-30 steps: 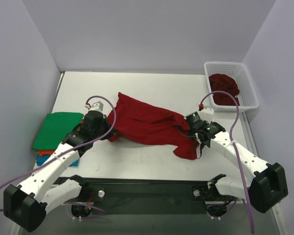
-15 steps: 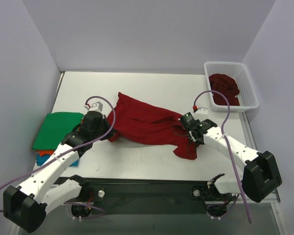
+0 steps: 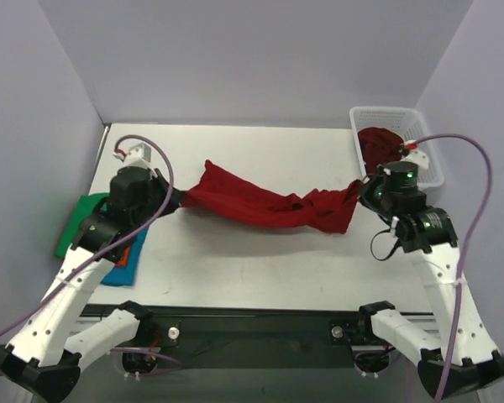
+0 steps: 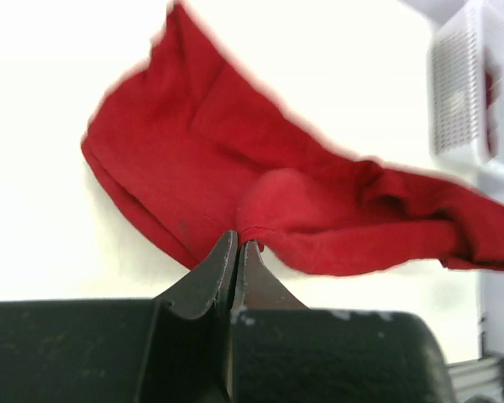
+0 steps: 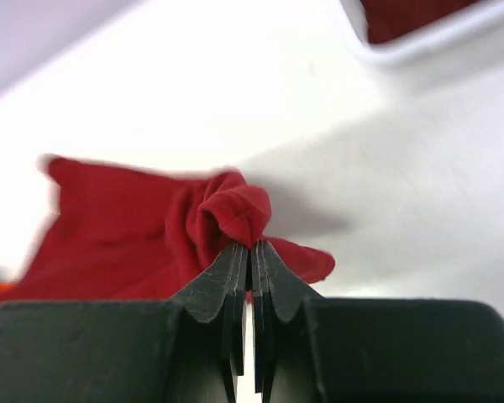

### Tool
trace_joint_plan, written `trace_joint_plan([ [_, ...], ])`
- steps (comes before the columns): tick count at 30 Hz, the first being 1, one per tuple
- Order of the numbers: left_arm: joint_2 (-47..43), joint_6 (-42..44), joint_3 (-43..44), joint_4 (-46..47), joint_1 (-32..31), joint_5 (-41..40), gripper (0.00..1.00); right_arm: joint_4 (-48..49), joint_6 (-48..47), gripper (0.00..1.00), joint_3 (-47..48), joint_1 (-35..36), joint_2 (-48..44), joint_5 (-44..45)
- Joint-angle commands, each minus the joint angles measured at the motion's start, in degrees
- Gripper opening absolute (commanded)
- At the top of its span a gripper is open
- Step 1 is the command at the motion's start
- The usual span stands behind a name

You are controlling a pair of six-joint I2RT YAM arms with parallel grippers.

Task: Fold and stack the t-shirts
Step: Flatten out the tshirt

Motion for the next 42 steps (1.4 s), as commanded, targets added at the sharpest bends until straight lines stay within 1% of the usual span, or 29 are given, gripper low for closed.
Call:
trace_joint_plan([
  [1, -0.7, 3.27, 13.23, -3.19, 1.36, -4.73, 0.0, 0.91, 1.81, 0.0, 8.53, -5.35, -3.24, -12.41],
  [2, -0.43, 4.06, 16.14, -4.07, 1.54, -6.39, 0.0, 0.91, 3.64, 0.0, 10.2, -7.97, -3.69, -13.83],
  [3, -0.17, 4.41, 18.52, -5.82, 1.63, -7.36, 0.0, 1.09, 4.44, 0.0, 13.43, -9.13, -4.13, -16.28],
  [4, 0.27, 4.85, 23.25, -6.45, 1.63, -8.16, 0.0, 1.09, 5.49, 0.0, 14.94, -10.18, -5.0, -17.26],
  [6, 0.45, 5.73, 27.14, -8.02, 1.63, -10.44, 0.0, 1.09, 7.95, 0.0, 19.15, -13.08, -6.06, -18.5],
  [11, 0.54, 7.4, 38.82, -11.28, 1.72, -14.92, 0.0, 1.09, 10.69, 0.0, 25.85, -14.76, -10.19, -16.13],
  [15, 0.8, 8.9, 44.37, -12.16, 1.63, -17.83, 0.0, 1.0, 11.13, 0.0, 29.46, -14.68, -12.12, -13.94],
  [20, 3.69, 10.39, 49.04, -11.55, 1.63, -19.59, 0.0, 1.35, 13.32, 0.0, 29.99, -14.68, -13.54, -10.86],
  [22, 5.45, 10.48, 50.27, -11.03, 1.72, -19.42, 0.0, 1.88, 13.85, 0.0, 29.99, -14.68, -12.92, -11.29],
  [25, 7.21, 10.83, 49.58, -8.48, 1.63, -19.15, 0.0, 3.19, 14.47, 0.0, 29.81, -14.68, -10.82, -12.61],
  [28, 9.58, 11.36, 48.52, -4.62, 1.72, -19.15, 0.0, 7.75, 14.73, 0.0, 28.15, -14.68, -7.66, -13.84],
  [30, 11.43, 12.15, 47.29, -0.14, 1.89, -18.63, 0.0, 14.69, 15.34, 0.0, 26.57, -14.76, -5.37, -15.33],
  [31, 13.35, 12.59, 46.59, 2.14, 2.33, -17.58, 0.0, 17.67, 15.61, 0.0, 24.73, -14.68, -2.58, -17.08],
  [32, 14.41, 13.11, 44.84, 7.21, 3.81, -14.96, 0.0, 24.23, 15.79, 0.0, 24.02, -14.76, -0.9, -18.05],
  [33, 15.56, 13.03, 44.22, 9.78, 4.79, -13.37, 0.0, 26.82, 16.05, 0.0, 23.58, -14.68, 0.86, -18.76],
  [34, 18.44, 12.77, 44.04, 11.89, 6.36, -9.61, 0.0, 29.28, 16.49, 0.0, 24.09, -14.76, 4.88, -20.07],
  [35, 20.29, 11.63, 44.91, 15.4, 9.86, -7.48, 0.0, 34.87, 16.4, 0.0, 24.71, -14.76, 7.1, -20.78],
  [36, 24.23, 10.58, 45.7, 17.08, 12.24, -5.11, 0.0, 37.02, 16.4, 0.0, 25.67, -14.68, 11.38, -21.22],
  [37, 26.36, 9.35, 46.58, 18.93, 14.27, 0.22, 0.0, 39.04, 16.49, 0.0, 26.64, -14.76, 13.69, -21.75],
  [38, 28.47, 6.73, 48.41, 23.56, 18.55, 3.32, 0.0, 42.45, 16.4, 0.0, 29.87, -14.76, 15.97, -22.1],
  [39, 32.66, 5.57, 50.0, 26.3, 20.16, 6.57, 0.0, 43.53, 16.32, 0.0, 31.99, -14.68, 20.52, -22.45],
  [40, 34.71, 4.69, 51.75, 28.77, 21.39, 12.08, 0.0, 44.67, 15.71, 0.0, 34.53, -14.76, 22.48, -22.54],
  [41, 36.9, 3.37, 54.03, 31.66, 22.45, 13.7, 0.0, 47.47, 15.44, 0.0, 38.39, -14.76, 24.41, -22.46],
  [42, 40.84, 3.27, 60.49, 31.95, 23.59, 14.76, 0.0, 49.32, 15.35, 0.0, 40.51, -14.76, 27.48, -22.46],
])
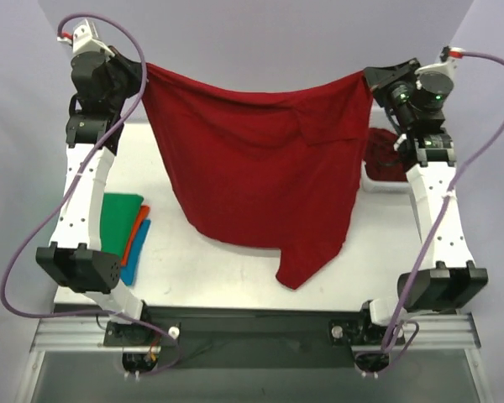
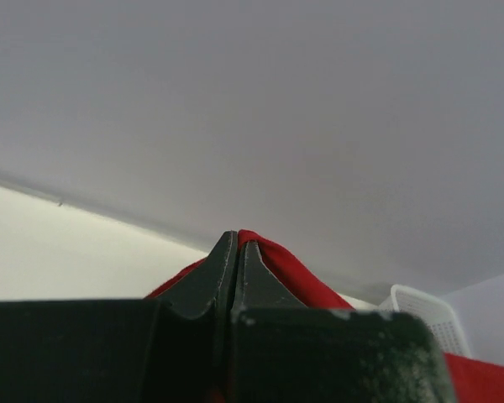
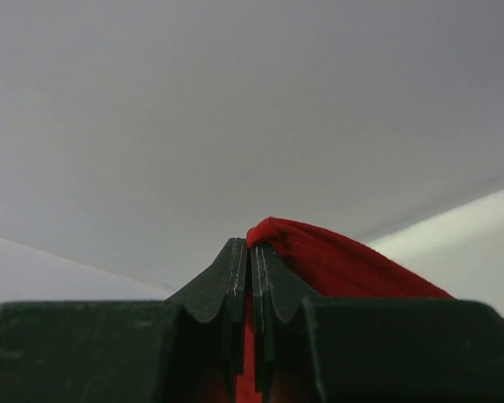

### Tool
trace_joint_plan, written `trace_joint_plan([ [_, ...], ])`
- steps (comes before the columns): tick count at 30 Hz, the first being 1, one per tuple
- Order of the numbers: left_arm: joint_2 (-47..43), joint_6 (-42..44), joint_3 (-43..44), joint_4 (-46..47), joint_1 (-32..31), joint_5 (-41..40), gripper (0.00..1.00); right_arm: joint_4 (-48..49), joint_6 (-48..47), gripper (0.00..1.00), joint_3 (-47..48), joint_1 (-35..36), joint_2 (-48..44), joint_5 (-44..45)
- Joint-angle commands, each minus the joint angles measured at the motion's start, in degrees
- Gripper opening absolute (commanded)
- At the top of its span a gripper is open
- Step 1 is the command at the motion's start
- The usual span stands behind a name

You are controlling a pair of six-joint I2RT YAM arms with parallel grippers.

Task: Fold and stack the t-shirts
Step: Flatten out the tshirt

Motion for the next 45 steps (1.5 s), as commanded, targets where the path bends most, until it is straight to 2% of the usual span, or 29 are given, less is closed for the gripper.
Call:
trace_joint_plan([
  [1, 6.01, -3.68, 13.71, 13.77, 3.69, 12.89, 0.0, 17.49, -0.72, 0.0, 10.23, -0.23, 4.16, -1.89],
  [3, 10.13, -3.68, 21.95, 13.95, 4.92, 13.95, 0.0, 21.1, -0.63, 0.0, 15.33, -0.23, 7.23, -2.33],
  [5, 12.08, -5.34, 26.28, 13.6, 6.32, 15.54, 0.0, 23.83, -0.46, 0.0, 18.4, -0.32, 8.39, -2.59],
  [7, 13.32, -7.01, 28.58, 13.16, 9.39, 17.11, 0.0, 24.53, -0.19, 0.0, 18.6, -1.81, 8.57, -2.24],
  [9, 11.49, -7.54, 26.06, 13.5, 10.81, 17.47, 0.0, 26.37, 0.77, 0.0, 13.79, -2.25, 6.73, -2.15],
  [11, 8.77, -7.98, 16.77, 16.39, 12.39, 17.74, 0.0, 27.34, 1.21, 0.0, 9.22, -2.6, 4.11, -1.8],
  [12, 5.53, -8.51, 12.98, 17.54, 12.74, 17.83, 0.0, 27.61, 2.0, 0.0, 2.84, -2.69, 3.04, -1.98],
  [13, 3.76, -9.56, 3.81, 19.46, 13.44, 18.52, 0.0, 28.05, 2.53, 0.0, -0.35, -2.69, 2.08, -2.24],
  [14, 0.26, -10.09, -0.81, 22.61, 13.62, 18.88, 0.0, 28.49, 2.97, 0.0, -4.39, -2.86, 0.24, -2.68],
  [15, -1.6, -10.53, -5.29, 24.21, 13.63, 18.88, 0.0, 28.93, 4.45, 0.0, -11.82, -2.87, -0.82, -3.47],
  [18, -8.11, -13.51, -24.8, 28.17, 13.71, 19.06, 0.0, 31.3, 6.49, 0.0, -24.08, -3.3, -4.87, -4.79],
  [19, -9.69, -15.17, -29.29, 29.14, 13.63, 18.71, 0.0, 31.22, 6.92, 0.0, -32.03, -3.48, -5.84, -4.88],
  [20, -12.75, -15.97, -38.29, 29.32, 13.45, 18.18, 0.0, 31.22, 7.45, 0.0, -35.51, -3.65, -7.5, -5.05],
  [22, -15.76, -18.43, -46.61, 30.55, 13.45, 17.13, 0.0, 31.13, 8.76, 0.0, -45.76, -4.44, -8.65, -6.19],
  [23, -18.38, -19.14, -54.22, 30.38, 13.36, 16.51, 0.0, 31.13, 8.95, 0.0, -49.13, -4.8, -9.18, -6.81],
  [27, -23.15, -21.78, -69.0, 28.54, 12.31, 12.47, 0.0, 28.76, 8.43, 0.0, -59.52, -6.38, -7.78, -9.53],
  [30, -24.12, -23.1, -76.93, 27.66, 10.47, 9.84, 0.0, 25.6, 6.67, 0.0, -63.31, -7.61, -3.75, -12.34],
  [36, -25.7, -22.23, -82.15, 21.6, 9.14, 6.06, 0.0, 22.08, 4.38, 0.0, -68.22, -8.93, 1.1, -15.69],
  [40, -28.95, -19.95, -82.33, 14.31, 9.32, 3.32, 0.0, 16.56, 3.59, 0.0, -70.08, -9.11, -1.53, -13.94],
  [45, -32.99, -19.5, -82.5, 8.24, 9.32, 1.57, 0.0, 10.83, 3.06, 0.0, -74.56, -9.1, -11.54, -10.69],
])
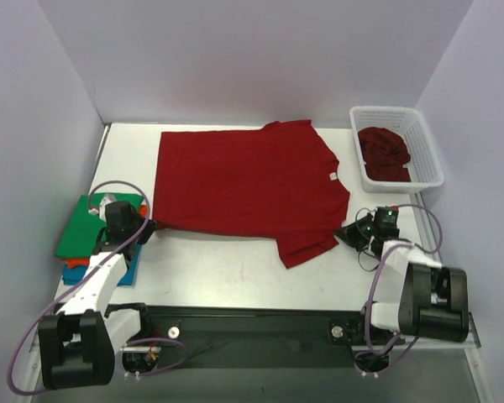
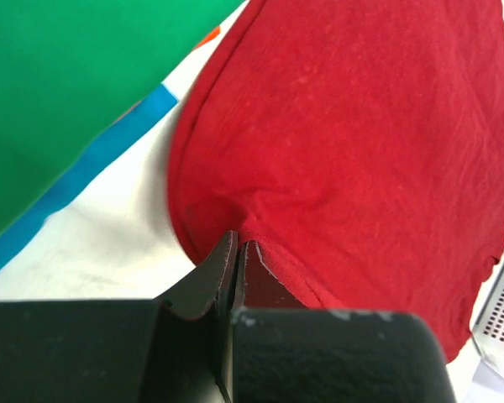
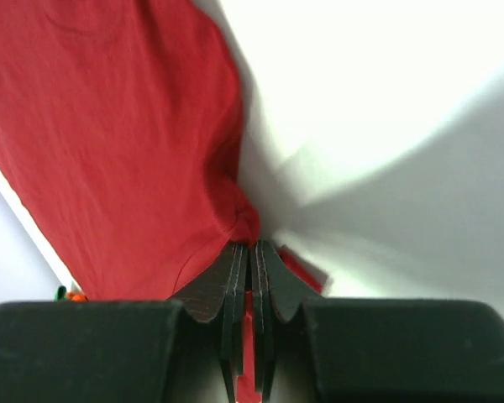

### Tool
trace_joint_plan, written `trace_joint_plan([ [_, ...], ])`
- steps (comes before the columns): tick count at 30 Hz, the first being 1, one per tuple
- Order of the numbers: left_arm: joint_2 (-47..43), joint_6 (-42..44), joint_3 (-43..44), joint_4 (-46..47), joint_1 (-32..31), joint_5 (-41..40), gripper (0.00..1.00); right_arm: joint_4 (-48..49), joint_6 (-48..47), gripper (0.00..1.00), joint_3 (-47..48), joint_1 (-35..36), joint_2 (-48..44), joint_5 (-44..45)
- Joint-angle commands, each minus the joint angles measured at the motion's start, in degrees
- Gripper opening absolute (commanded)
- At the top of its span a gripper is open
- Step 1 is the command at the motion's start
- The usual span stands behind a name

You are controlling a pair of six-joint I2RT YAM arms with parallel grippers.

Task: Fold and stack the t-shirts
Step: Flatten out the tshirt, then grap the side of the flattened tshirt closest away from the robot with both arms

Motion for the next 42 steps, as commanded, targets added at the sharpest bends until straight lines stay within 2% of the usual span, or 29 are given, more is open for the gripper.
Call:
trace_joint_plan([
  [1, -2.92, 1.27, -0.06, -5.88, 0.16, -3.18, 0.0, -7.83, -1.29, 0.0, -3.11, -0.52, -8.29, 4.2],
  [11, -8.72, 2.23, -5.16, -11.51, -0.19, -3.26, 0.0, -24.19, -3.57, 0.02, -8.04, -0.87, -32.19, 7.81],
  [14, -9.25, 2.76, -6.83, -11.61, -0.45, -3.27, 0.08, -27.1, -4.71, 0.05, -8.48, -0.87, -35.54, 8.96],
  [18, -8.55, 3.11, -7.97, -9.85, -1.07, -2.74, 0.15, -27.28, -6.29, 0.05, -7.43, -0.87, -34.6, 9.84],
  [19, -8.2, 3.03, -7.97, -9.76, -1.33, -2.56, 0.18, -27.36, -7.52, 0.06, -6.38, -0.87, -33.89, 9.93],
  [20, -7.94, 3.02, -7.54, -10.02, -1.85, -2.82, 0.3, -27.37, -8.05, 0.07, -5.68, -0.87, -31.97, 10.01],
  [21, -7.85, 2.68, -7.36, -11.5, -2.12, -3.17, 0.34, -27.54, -8.58, 0.08, -5.06, -0.78, -31.17, 10.01],
  [24, -9.6, 1.1, -6.57, -15.98, -3.09, -7.29, 0.48, -27.98, -9.99, 0.2, -3.65, -0.87, -29.14, 9.31],
  [25, -10.3, 0.48, -6.39, -17.39, -4.66, -8.96, 0.52, -28.16, -10.51, 0.28, -3.39, -0.78, -28.97, 9.22],
  [26, -11.52, -0.05, -6.22, -18.63, -5.11, -11.59, 0.57, -28.5, -10.78, 0.32, -3.04, -0.78, -28.96, 9.4],
  [28, -13.02, -1.28, -5.78, -21.79, -5.99, -13.54, 0.59, -29.82, -11.57, 0.42, -2.51, -0.78, -29.57, 9.66],
  [31, -13.65, -2.86, -5.25, -25.22, -7.04, -16.27, 0.6, -32.11, -12.1, 0.48, -1.37, -0.69, -31.15, 11.24],
  [36, -15.49, -4.18, -4.81, -28.12, -8.45, -16.71, 0.59, -36.23, -13.06, 0.49, 1.0, -0.69, -35.02, 11.51],
  [39, -18.56, -4.09, -5.16, -27.52, -8.8, -14.17, 0.57, -37.99, -13.41, 0.49, 1.8, -0.6, -37.31, 11.33],
  [42, -21.9, -4.62, -4.72, -29.43, -8.89, -13.9, 0.48, -39.14, -13.85, 0.49, 2.06, -0.52, -38.19, 10.54],
])
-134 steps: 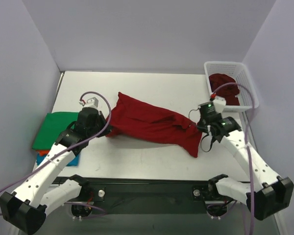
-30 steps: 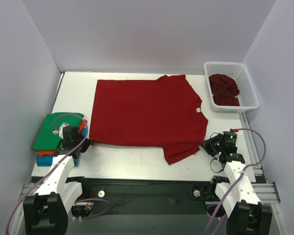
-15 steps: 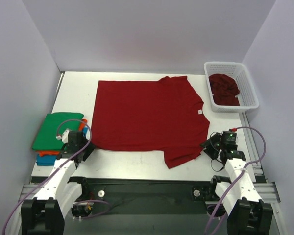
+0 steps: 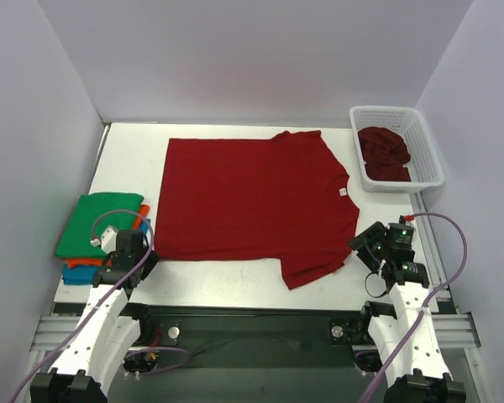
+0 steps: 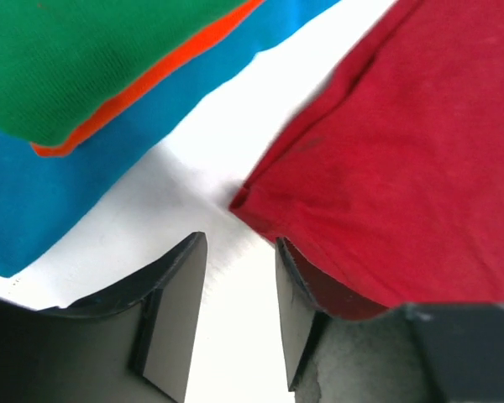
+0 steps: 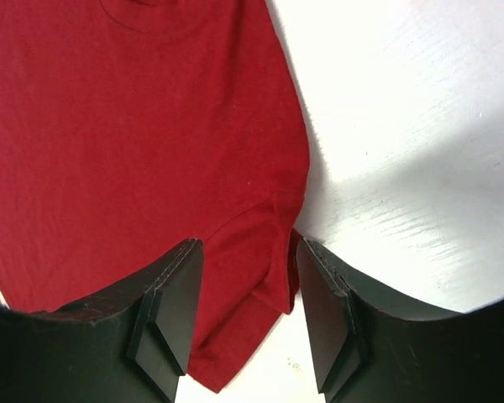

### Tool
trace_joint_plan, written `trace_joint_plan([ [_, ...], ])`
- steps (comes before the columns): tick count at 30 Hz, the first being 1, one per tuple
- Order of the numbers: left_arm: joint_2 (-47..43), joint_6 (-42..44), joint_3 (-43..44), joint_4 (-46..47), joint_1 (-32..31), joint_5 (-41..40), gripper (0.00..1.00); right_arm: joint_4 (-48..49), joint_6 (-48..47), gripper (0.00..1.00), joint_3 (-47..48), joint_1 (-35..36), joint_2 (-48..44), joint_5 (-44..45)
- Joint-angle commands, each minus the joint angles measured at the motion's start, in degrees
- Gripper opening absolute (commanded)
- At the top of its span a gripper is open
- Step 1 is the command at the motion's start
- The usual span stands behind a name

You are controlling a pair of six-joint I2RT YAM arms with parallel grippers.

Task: Fold and stack the t-shirts
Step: Grap the side of the flattened tshirt closest away from the robot with both arms

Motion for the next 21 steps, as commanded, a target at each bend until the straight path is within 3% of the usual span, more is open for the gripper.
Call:
trace_joint_plan([
  [1, -3.35, -1.34, 2.88, -3.41, -0.41, -0.19, 0.48, -4.45, -1.7, 0.49, 2.04, -0.14, -0.77, 0.01],
  [8, -3.62, -3.62, 4.3, -8.17, -0.41, -2.39, 0.4, -5.69, -1.71, 0.48, 0.64, 0.12, -2.0, -0.61],
  [21, 0.33, -6.79, -1.94, 4.92, -0.41, -1.08, 0.38, -5.78, -2.06, 0.47, -1.12, 0.56, -2.36, -1.49],
])
